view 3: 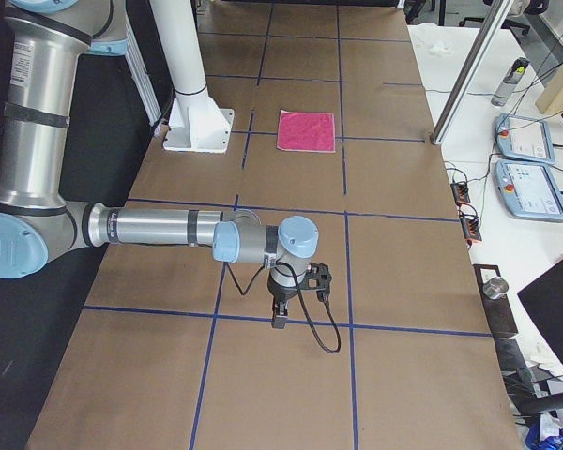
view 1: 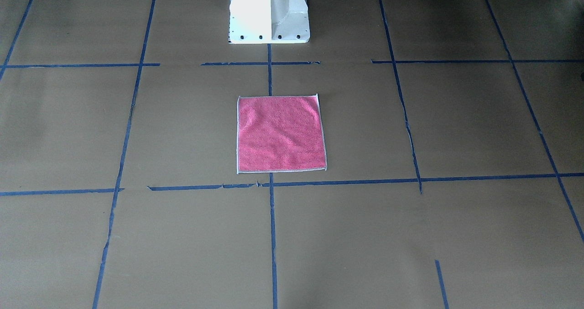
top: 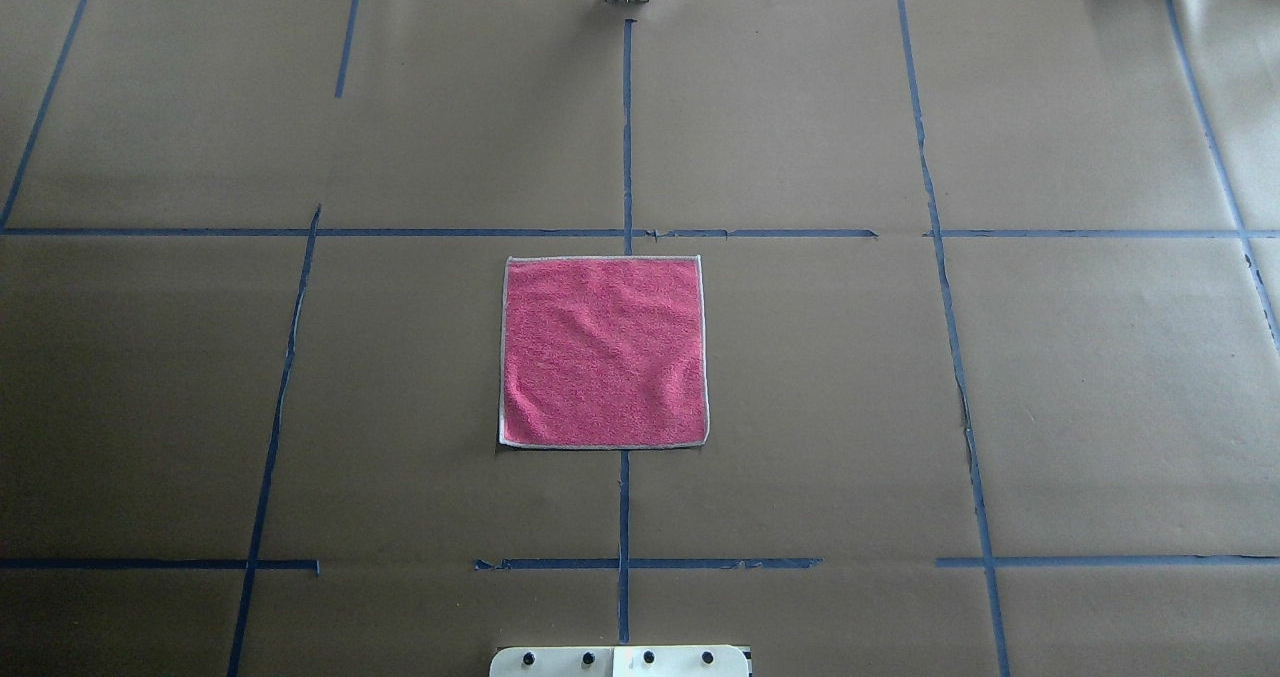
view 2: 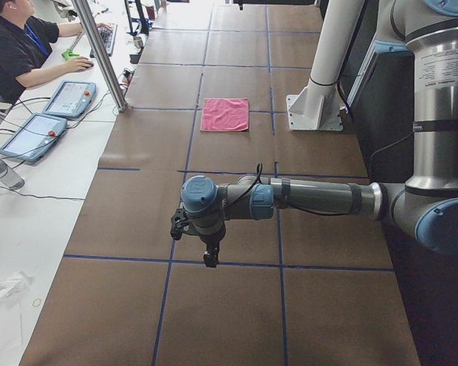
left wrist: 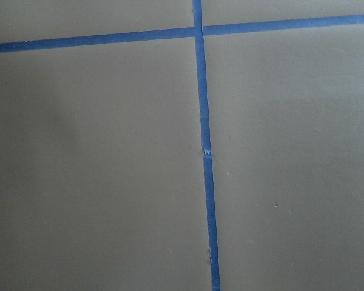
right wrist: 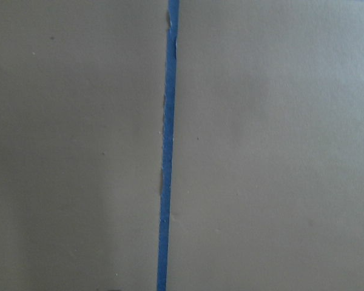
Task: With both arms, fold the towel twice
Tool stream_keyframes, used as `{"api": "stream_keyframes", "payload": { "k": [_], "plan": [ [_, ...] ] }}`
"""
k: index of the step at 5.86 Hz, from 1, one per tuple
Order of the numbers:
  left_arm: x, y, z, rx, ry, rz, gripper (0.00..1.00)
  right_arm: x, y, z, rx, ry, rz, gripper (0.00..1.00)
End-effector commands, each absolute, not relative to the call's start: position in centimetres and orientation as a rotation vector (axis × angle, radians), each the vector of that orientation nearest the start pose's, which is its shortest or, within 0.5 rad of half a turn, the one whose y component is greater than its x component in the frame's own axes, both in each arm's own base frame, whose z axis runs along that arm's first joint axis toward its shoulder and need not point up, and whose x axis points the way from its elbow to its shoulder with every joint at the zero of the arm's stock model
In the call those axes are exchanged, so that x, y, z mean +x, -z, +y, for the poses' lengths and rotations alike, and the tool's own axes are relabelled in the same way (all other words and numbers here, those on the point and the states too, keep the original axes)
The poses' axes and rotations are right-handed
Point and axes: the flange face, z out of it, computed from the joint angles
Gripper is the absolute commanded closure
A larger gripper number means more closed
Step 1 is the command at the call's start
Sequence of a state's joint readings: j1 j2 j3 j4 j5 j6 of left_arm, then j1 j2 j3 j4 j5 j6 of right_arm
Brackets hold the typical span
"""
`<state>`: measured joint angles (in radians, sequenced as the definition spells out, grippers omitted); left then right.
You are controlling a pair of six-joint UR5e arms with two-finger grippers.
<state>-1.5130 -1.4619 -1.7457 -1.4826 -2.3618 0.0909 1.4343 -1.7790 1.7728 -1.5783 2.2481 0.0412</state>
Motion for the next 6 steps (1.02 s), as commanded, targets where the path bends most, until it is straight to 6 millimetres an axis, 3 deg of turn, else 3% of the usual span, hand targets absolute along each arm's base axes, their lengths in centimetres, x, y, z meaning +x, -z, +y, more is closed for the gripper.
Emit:
{"api": "stream_keyframes", "payload": {
  "k": [1, 2, 3, 4, 5, 6],
  "plan": [
    [-3.4, -57.2, -48.4, 0.186, -0.212, 0.787, 0.00, 1.3, -62.4, -43.0, 0.223, 0.182, -0.690, 0.00],
    [-3.2, -53.4, -50.8, 0.337, -0.274, 0.778, 0.00, 1.0, -60.8, -43.7, 0.332, 0.197, -0.710, 0.00],
    [-3.0, -51.0, -52.4, 0.434, -0.309, 0.783, 0.00, -0.1, -56.8, -45.6, 0.372, 0.180, -0.791, 0.00],
    [-2.7, -48.8, -52.7, 0.404, -0.162, 0.824, 0.00, -1.3, -52.0, -47.5, 0.377, 0.134, -0.890, 0.00],
    [2.3, -45.3, -52.8, 0.430, -0.194, 0.896, 0.00, -4.0, -49.0, -48.6, 0.334, 0.096, -0.929, 0.00],
    [8.1, -43.9, -52.0, 0.430, -0.304, 0.936, 0.00, -6.8, -44.1, -48.1, 0.266, 0.095, -0.942, 0.00]
  ]
}}
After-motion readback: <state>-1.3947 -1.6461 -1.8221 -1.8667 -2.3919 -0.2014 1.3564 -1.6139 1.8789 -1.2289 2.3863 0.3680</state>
